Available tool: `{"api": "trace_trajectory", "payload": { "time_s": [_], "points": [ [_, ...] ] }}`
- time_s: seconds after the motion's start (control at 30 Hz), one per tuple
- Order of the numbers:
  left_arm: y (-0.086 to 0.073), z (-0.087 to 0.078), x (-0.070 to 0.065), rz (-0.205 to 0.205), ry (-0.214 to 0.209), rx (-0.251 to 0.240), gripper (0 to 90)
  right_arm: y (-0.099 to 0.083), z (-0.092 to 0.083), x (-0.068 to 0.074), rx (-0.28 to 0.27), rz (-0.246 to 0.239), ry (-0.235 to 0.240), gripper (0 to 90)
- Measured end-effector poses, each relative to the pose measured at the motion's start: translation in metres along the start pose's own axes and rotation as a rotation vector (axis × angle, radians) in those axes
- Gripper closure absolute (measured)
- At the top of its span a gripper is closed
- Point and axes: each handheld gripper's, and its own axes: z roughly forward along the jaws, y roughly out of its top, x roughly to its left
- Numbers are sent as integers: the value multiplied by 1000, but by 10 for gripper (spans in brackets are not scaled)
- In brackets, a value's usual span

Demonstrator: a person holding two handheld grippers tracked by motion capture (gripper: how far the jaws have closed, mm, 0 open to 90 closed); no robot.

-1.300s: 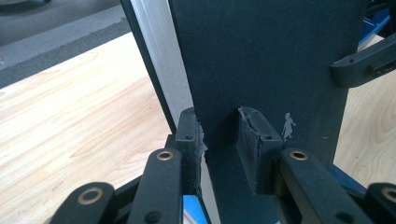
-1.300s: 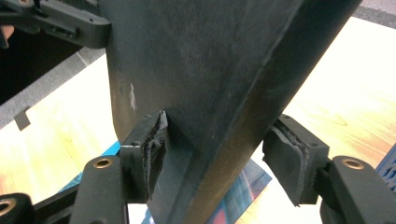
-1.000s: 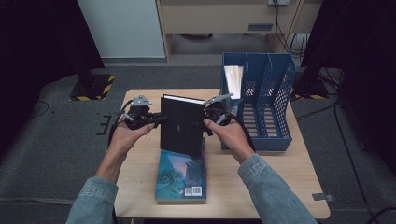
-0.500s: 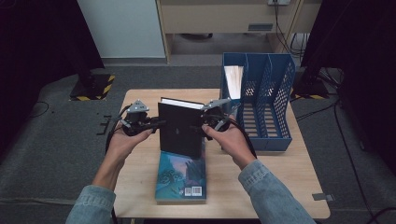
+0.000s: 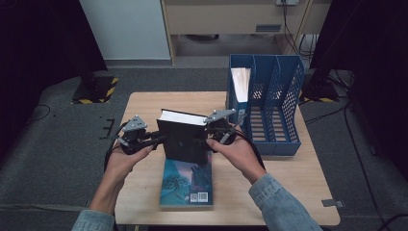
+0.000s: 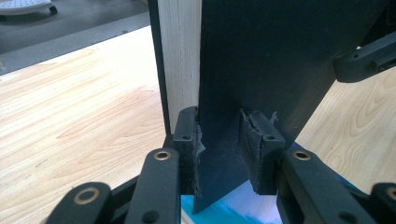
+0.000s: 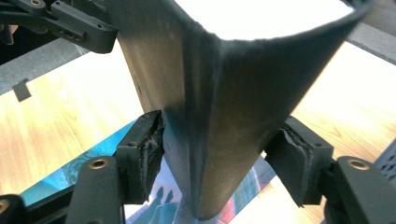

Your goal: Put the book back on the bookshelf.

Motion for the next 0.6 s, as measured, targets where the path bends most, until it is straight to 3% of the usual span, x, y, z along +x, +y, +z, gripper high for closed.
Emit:
{"api": "trace_trajectory", "payload": {
  "time_s": [0.47, 0.53, 0.6],
  "points": [
    [-5, -2, -4, -5, 1, -23, 660, 20, 1, 4, -2, -64, 50, 227],
    [-6, -2, -5, -12, -1, -32, 653, 23, 1, 3, -1, -80, 71, 229],
    [-9, -2, -6, -17, 3, -48, 642, 25, 2, 3, 11, -88, 61, 265]
  ]
}}
